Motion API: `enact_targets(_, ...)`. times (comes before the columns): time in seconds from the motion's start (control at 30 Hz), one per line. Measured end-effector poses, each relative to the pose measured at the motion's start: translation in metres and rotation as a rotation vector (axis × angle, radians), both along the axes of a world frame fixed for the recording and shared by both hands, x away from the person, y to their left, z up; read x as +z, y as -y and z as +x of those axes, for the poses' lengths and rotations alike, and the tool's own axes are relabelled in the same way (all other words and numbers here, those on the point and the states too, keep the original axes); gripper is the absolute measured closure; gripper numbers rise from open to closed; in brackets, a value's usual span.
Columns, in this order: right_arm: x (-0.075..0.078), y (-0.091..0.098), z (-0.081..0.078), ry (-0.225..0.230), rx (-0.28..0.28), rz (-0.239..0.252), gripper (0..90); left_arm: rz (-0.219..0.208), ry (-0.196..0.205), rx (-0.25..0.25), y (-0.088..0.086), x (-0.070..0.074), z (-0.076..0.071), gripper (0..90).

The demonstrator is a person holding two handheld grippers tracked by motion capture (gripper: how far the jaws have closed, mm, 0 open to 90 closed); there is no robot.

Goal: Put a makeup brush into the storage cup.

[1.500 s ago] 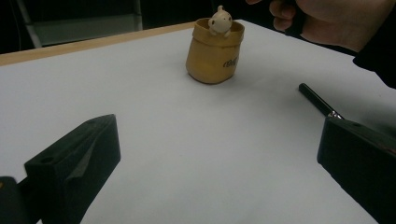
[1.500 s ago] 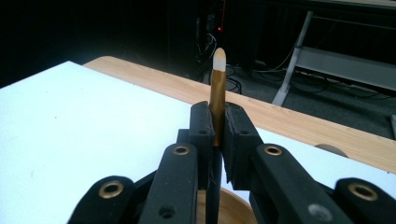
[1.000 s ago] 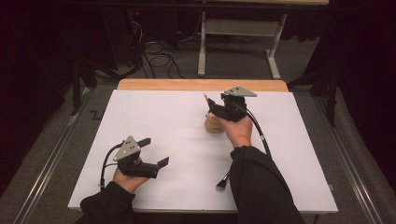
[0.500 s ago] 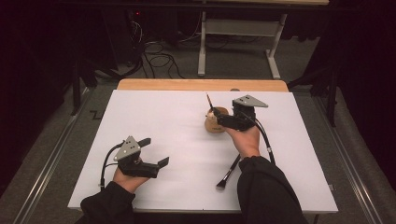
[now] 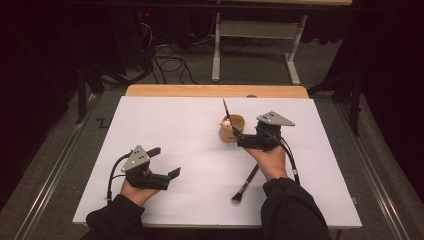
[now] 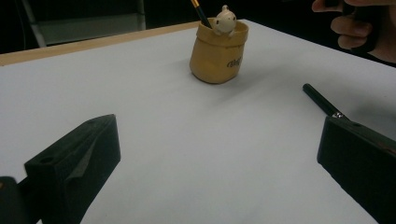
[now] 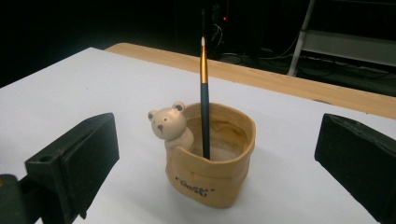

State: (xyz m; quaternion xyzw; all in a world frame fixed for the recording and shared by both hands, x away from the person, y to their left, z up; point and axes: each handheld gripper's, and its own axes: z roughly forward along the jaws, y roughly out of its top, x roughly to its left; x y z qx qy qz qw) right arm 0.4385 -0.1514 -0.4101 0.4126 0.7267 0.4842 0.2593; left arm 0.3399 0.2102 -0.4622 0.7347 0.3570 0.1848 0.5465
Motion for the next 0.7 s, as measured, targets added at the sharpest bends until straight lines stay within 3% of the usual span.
enact_targets(0.7, -0.009, 0.042, -0.047, 0.022, -0.013, -0.024, 0.5, 0.006, -0.003, 0.016, -0.002, 0.0, 0.001, 0.2)
